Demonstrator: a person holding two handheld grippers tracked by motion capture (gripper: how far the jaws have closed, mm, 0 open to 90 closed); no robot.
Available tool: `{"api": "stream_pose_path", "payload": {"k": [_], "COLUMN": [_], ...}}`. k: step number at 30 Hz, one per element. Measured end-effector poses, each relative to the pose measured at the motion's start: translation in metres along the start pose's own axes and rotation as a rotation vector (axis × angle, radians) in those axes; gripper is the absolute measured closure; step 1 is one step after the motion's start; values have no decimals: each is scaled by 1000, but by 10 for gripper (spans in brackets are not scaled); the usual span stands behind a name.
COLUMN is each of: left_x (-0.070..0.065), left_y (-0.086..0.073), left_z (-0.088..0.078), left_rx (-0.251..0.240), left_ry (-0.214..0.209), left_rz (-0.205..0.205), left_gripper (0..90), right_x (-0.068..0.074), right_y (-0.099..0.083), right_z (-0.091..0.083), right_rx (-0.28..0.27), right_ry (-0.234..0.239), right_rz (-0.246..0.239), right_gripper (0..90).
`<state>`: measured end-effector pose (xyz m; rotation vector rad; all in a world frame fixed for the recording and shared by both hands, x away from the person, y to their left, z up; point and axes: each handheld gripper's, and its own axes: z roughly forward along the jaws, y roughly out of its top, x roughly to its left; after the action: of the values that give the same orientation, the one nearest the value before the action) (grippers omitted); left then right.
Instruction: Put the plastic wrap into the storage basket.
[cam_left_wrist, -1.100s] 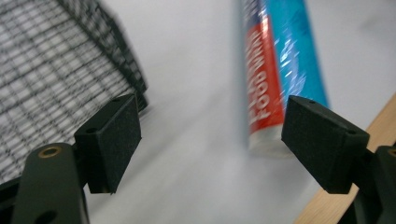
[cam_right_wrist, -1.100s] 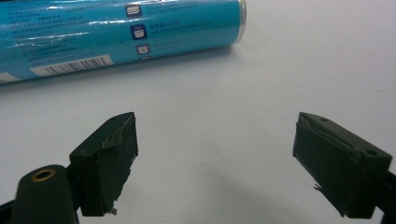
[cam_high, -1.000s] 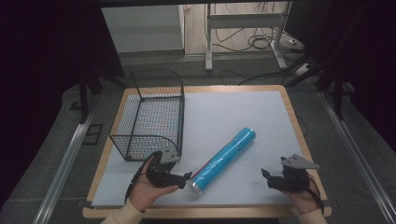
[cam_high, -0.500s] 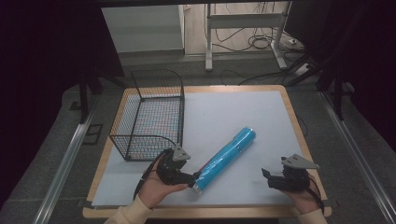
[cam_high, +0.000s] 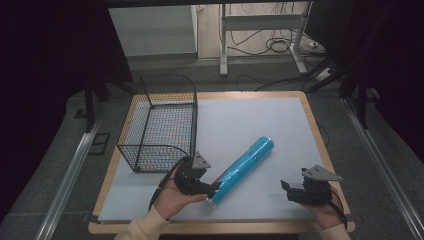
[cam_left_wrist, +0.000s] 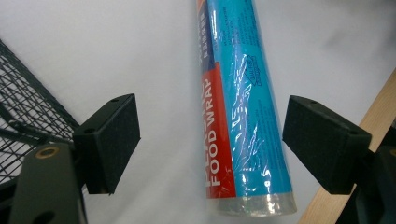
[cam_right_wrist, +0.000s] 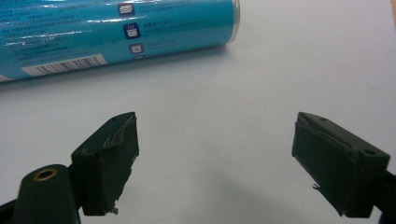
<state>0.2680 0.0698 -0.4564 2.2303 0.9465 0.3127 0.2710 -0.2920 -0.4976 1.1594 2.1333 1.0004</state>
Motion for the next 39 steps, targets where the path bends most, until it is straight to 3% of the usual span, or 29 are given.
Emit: {"api": "stream_pose_path", "payload": {"k": [16, 27, 39], "left_x": [-6, -14, -18], "left_y": [18, 37, 52], "left_z": [13, 30, 52], "left_rx": [24, 54, 101], "left_ry": [-8, -23, -29], "left_rz": [22, 43, 37], "left_gripper": [187, 161, 125], "right_x": [1, 1, 1], "right_y": [0, 0, -1], "right_z": [1, 1, 1], "right_rx": [6, 5, 7], "right_ry": [8, 6, 9], "right_rz": [-5, -3, -3], "right_gripper": [151, 151, 151]}}
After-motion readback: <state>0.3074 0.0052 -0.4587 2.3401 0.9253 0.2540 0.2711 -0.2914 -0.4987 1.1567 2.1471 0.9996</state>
